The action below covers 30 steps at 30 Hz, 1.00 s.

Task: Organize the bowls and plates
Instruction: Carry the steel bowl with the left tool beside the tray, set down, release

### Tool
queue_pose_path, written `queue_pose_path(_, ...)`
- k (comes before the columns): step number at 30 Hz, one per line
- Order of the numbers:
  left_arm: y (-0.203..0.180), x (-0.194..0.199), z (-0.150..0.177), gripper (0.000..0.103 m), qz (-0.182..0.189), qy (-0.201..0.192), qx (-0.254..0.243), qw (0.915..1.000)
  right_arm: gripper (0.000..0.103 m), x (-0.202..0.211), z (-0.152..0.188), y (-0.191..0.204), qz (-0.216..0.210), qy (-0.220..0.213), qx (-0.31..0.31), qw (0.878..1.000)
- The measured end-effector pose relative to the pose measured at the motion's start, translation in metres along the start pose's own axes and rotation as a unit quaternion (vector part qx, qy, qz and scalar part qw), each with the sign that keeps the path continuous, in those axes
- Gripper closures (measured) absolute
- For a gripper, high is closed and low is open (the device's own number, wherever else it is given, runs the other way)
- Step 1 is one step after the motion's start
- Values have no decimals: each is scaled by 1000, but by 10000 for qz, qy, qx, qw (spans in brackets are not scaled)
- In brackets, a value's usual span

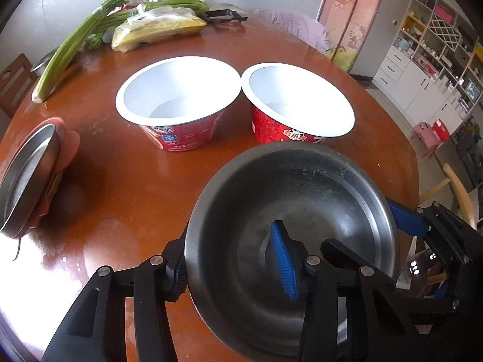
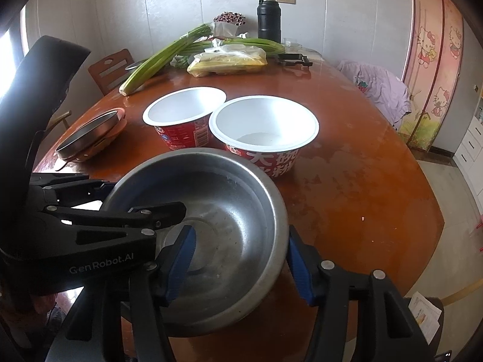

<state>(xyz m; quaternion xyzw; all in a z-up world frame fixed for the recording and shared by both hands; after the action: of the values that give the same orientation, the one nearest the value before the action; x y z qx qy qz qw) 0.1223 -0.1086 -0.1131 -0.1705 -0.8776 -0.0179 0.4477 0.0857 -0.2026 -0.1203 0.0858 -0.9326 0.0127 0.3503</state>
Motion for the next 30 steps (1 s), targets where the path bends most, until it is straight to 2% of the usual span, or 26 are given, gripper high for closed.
queue_pose_path(7, 19, 15, 1, 54, -151, -117, 53, 9998, 44, 0, -7, 18, -111, -23, 68, 9999)
queue_pose_path(17, 70, 40, 13, 54, -620, -330, 254, 9972, 44, -11, -14, 70, -479, 64, 317, 9983)
queue_pose_path(24, 95, 36, 17, 54, -636, -330, 442, 9965, 44, -22, -14, 94, -555, 198, 477, 9971)
queue_pose_path(30, 99, 34, 16, 54, -694, -394, 415, 9959, 44, -25, -12, 98, -553, 273, 487, 9969)
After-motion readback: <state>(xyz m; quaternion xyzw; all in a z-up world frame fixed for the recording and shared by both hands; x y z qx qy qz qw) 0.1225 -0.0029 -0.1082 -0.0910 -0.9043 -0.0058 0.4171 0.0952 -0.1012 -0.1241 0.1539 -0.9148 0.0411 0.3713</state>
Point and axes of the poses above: each gripper's, at about its wrist camera, not at the fingertips, and x roughly against the way its jaws point, y to its left, z to its underside, the point moved 9 cm from there along -x, roughly the way its jaws point, and after that the axes turned 8 degrees about -y, right-handed, at the moved point
